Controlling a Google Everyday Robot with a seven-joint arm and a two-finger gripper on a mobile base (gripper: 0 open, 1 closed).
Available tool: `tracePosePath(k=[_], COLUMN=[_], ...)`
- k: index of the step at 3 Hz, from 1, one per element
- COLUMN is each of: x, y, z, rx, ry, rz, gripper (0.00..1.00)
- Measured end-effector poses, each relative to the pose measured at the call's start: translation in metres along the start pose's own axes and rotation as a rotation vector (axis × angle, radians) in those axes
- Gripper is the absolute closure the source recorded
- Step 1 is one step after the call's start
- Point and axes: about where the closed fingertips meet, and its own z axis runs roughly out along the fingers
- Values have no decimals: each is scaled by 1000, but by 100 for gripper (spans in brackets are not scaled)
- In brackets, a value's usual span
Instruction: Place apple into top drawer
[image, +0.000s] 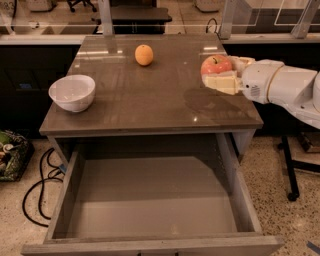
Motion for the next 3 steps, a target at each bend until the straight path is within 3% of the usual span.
tracePosePath(k=[2, 3], x=[1, 1], y=[76, 76], z=[-25, -25], rx=[-89, -89], ry=[-35, -35], rz=[14, 14], gripper=[100, 100])
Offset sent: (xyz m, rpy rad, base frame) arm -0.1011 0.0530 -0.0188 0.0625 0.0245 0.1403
